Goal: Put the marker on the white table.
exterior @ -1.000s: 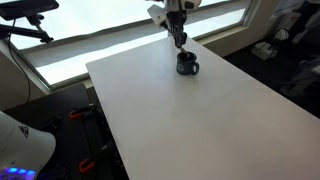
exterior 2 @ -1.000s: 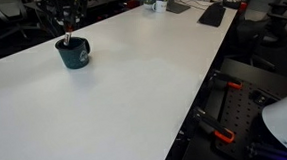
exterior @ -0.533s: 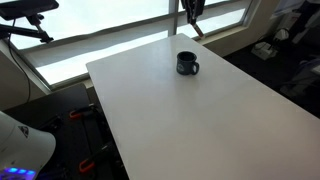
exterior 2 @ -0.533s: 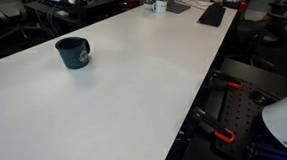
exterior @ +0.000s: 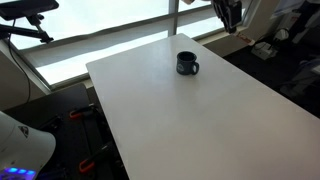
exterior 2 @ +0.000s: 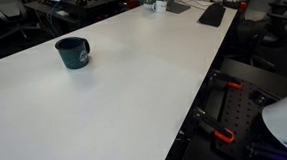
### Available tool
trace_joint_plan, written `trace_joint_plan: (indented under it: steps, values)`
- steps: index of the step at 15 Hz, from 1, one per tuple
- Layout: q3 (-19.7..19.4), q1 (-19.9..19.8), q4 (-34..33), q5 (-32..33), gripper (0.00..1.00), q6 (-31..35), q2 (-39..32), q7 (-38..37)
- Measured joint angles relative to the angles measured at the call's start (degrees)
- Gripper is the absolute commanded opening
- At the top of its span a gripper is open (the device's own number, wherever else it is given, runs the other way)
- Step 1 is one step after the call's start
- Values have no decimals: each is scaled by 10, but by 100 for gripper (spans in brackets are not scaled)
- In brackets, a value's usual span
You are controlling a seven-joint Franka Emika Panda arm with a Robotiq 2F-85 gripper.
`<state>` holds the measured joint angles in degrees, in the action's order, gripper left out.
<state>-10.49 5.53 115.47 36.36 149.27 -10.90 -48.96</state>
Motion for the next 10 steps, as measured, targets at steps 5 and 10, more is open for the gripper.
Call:
trace_joint_plan:
  steps: [5,10]
  values:
    - [-25,-2,48,166,6,16,-69,-177]
    - [-28,7,65,285,6,43,-170,-319]
